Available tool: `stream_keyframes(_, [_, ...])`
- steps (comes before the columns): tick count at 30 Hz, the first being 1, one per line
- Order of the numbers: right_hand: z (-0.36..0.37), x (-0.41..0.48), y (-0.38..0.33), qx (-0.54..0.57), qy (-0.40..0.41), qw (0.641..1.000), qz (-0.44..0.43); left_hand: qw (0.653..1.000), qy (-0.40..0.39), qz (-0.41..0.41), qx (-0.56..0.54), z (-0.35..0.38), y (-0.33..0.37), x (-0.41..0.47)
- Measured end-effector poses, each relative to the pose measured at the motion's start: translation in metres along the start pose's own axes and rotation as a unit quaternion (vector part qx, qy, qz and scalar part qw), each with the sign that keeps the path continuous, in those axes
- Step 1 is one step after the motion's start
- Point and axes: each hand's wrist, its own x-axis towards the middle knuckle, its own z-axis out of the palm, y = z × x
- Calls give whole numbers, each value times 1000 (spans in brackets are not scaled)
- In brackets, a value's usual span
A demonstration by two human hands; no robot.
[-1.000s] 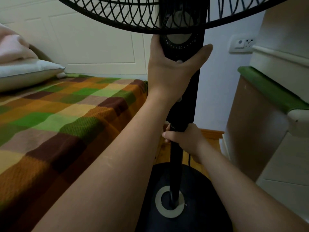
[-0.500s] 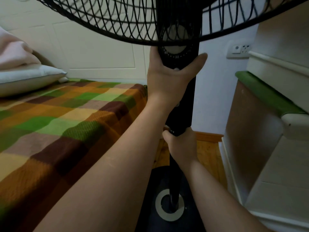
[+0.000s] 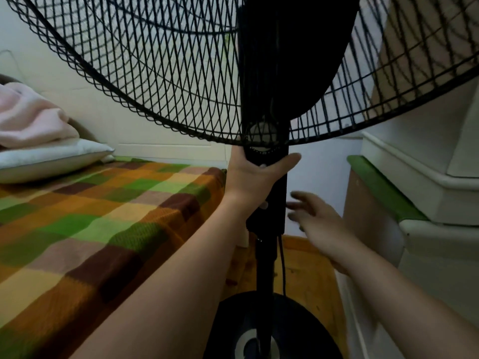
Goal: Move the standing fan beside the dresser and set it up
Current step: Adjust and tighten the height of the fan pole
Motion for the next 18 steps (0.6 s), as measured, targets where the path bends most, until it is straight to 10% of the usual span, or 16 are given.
stream_keyframes(18, [4, 11, -67, -14, 72, 989, -131, 976, -173, -134, 18, -35, 34, 6])
